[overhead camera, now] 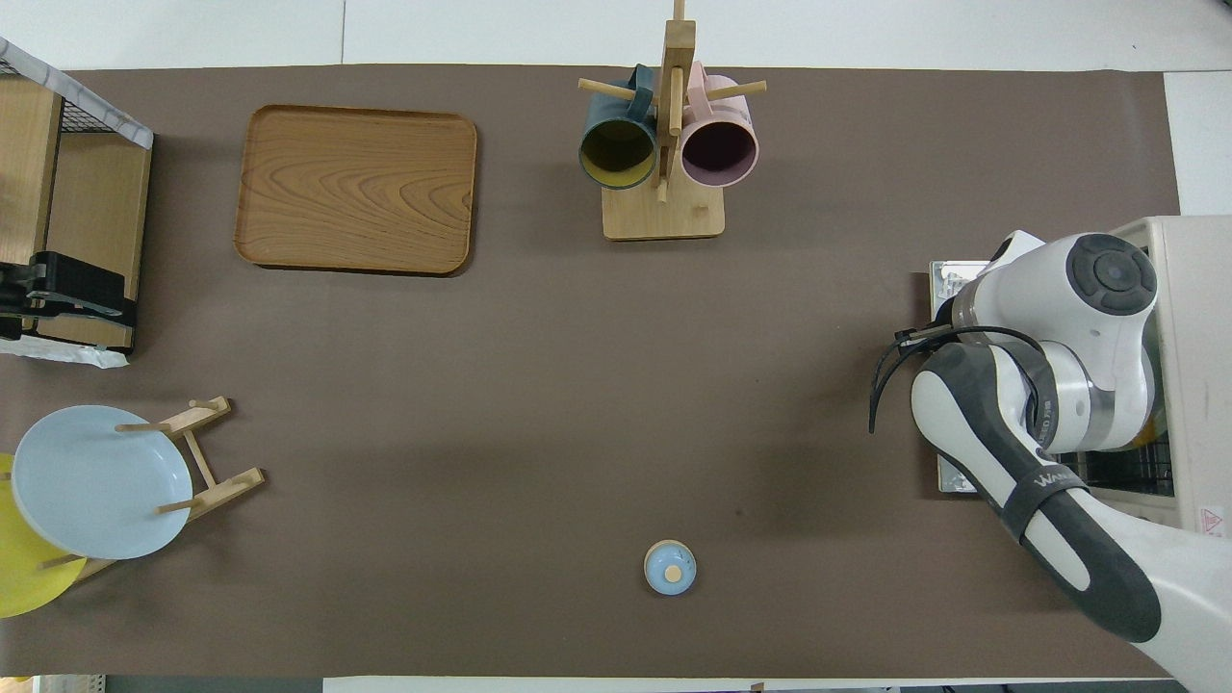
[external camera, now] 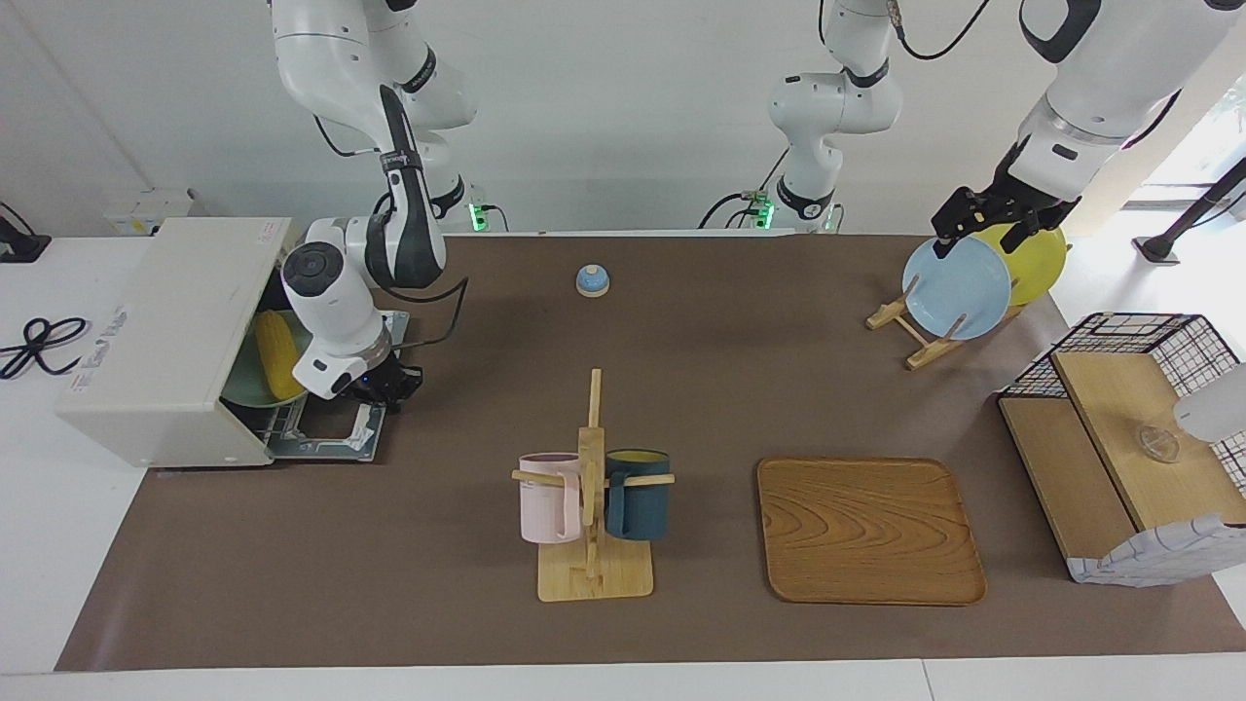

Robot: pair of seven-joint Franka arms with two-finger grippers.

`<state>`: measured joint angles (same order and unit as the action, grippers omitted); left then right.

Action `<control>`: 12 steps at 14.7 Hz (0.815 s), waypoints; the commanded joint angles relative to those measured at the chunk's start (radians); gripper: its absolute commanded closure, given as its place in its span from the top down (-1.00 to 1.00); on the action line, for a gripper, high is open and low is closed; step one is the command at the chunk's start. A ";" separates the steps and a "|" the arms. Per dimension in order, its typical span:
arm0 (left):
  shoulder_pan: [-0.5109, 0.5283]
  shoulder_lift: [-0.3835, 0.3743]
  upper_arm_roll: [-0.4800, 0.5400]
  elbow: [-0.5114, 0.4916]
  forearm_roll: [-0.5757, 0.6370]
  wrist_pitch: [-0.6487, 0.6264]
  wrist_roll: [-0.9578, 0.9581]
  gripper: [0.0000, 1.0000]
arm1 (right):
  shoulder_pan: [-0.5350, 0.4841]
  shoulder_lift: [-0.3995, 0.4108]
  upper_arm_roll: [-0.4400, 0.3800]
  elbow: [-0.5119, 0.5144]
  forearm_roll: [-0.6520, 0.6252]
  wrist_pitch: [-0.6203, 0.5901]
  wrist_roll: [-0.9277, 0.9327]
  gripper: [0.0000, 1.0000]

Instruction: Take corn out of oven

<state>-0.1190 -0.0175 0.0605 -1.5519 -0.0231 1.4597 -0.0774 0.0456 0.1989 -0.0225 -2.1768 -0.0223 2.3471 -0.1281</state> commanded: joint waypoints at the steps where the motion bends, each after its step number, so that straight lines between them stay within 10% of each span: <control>1: 0.010 -0.029 -0.007 -0.030 0.006 -0.002 0.004 1.00 | -0.009 0.008 0.025 0.021 0.025 0.001 0.034 -1.00; 10: 0.010 -0.029 -0.007 -0.030 0.006 -0.002 0.004 1.00 | -0.021 -0.119 0.111 0.077 0.062 -0.219 0.176 -1.00; 11: 0.010 -0.029 -0.007 -0.030 0.006 -0.002 0.004 1.00 | -0.024 -0.147 0.107 0.086 0.055 -0.279 0.180 -0.90; 12: 0.010 -0.029 -0.007 -0.030 0.006 -0.002 0.004 1.00 | -0.032 -0.173 0.101 0.088 0.045 -0.328 0.182 -0.28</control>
<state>-0.1190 -0.0175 0.0605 -1.5519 -0.0231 1.4597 -0.0774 0.0365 0.0924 0.0800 -2.0870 0.0198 2.1037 0.0450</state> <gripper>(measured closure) 0.000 0.952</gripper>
